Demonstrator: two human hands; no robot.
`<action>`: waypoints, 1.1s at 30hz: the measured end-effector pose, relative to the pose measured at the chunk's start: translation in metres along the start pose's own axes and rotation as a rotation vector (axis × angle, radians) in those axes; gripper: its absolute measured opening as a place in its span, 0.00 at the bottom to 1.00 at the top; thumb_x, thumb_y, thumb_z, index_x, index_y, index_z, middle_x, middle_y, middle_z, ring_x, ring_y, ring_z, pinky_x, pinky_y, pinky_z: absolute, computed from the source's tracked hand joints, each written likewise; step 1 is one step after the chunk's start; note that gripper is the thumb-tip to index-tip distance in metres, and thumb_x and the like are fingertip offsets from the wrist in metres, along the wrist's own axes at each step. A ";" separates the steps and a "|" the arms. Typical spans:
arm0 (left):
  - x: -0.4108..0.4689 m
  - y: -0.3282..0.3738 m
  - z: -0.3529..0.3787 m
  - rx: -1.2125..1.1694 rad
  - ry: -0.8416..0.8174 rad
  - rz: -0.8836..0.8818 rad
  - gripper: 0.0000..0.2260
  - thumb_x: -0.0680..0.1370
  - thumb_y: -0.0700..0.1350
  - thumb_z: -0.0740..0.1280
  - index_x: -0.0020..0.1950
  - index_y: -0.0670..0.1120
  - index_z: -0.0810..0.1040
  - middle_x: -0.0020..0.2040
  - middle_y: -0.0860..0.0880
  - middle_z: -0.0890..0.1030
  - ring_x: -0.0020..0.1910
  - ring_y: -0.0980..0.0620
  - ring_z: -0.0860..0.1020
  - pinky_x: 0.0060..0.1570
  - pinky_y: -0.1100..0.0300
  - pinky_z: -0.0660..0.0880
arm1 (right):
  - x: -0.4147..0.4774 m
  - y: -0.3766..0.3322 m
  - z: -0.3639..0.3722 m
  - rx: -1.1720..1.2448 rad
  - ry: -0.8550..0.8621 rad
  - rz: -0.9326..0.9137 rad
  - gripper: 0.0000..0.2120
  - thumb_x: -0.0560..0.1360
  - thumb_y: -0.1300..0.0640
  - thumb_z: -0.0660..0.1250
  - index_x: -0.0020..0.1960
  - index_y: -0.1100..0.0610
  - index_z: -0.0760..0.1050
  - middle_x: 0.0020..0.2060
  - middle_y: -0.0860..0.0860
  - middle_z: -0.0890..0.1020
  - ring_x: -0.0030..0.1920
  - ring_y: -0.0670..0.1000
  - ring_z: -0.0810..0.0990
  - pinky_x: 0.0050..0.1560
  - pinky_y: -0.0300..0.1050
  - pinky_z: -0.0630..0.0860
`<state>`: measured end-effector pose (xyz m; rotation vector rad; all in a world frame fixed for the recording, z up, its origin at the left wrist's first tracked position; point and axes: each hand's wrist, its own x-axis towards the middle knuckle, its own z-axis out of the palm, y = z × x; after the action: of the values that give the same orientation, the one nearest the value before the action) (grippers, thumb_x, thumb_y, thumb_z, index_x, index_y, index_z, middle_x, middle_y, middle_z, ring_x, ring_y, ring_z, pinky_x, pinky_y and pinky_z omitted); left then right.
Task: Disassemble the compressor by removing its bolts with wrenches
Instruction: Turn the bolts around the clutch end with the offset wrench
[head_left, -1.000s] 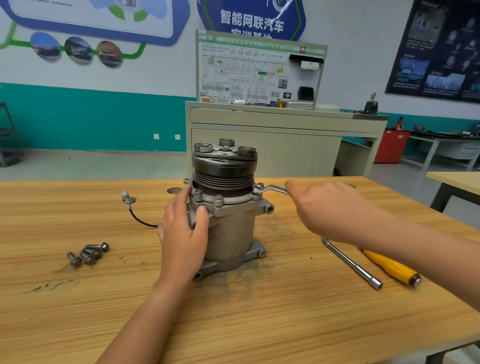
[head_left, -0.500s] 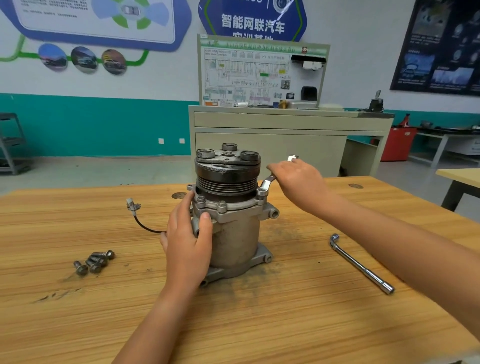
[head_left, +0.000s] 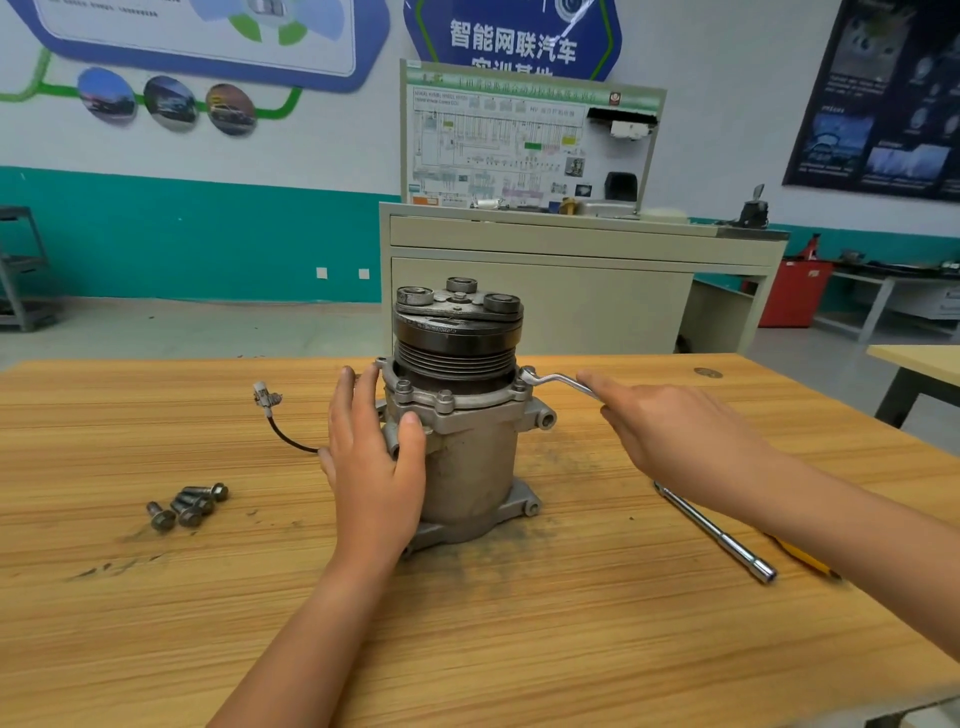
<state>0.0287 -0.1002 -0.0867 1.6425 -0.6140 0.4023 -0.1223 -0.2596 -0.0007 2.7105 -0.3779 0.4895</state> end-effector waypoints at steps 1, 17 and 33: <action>0.000 0.000 0.000 0.000 0.001 -0.002 0.26 0.75 0.54 0.52 0.74 0.55 0.58 0.76 0.55 0.54 0.74 0.60 0.51 0.72 0.41 0.49 | 0.001 -0.005 -0.005 -0.015 -0.023 0.018 0.26 0.79 0.62 0.54 0.74 0.49 0.50 0.36 0.49 0.74 0.33 0.50 0.72 0.29 0.43 0.67; 0.003 -0.004 0.001 -0.176 -0.085 -0.036 0.27 0.75 0.52 0.55 0.74 0.50 0.60 0.72 0.54 0.66 0.70 0.58 0.64 0.67 0.62 0.61 | 0.018 -0.035 -0.050 -0.430 -0.199 -0.123 0.18 0.75 0.68 0.56 0.64 0.63 0.65 0.27 0.51 0.61 0.24 0.50 0.59 0.21 0.42 0.55; 0.004 -0.006 -0.001 -0.166 -0.100 -0.014 0.24 0.78 0.49 0.57 0.74 0.50 0.60 0.71 0.54 0.67 0.70 0.58 0.64 0.70 0.51 0.63 | 0.072 0.028 0.028 -0.070 0.480 -0.300 0.11 0.65 0.75 0.71 0.46 0.66 0.80 0.32 0.58 0.81 0.28 0.55 0.78 0.26 0.46 0.77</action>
<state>0.0359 -0.0990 -0.0892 1.5133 -0.6918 0.2528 -0.0580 -0.3096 0.0104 2.4153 0.1363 0.9791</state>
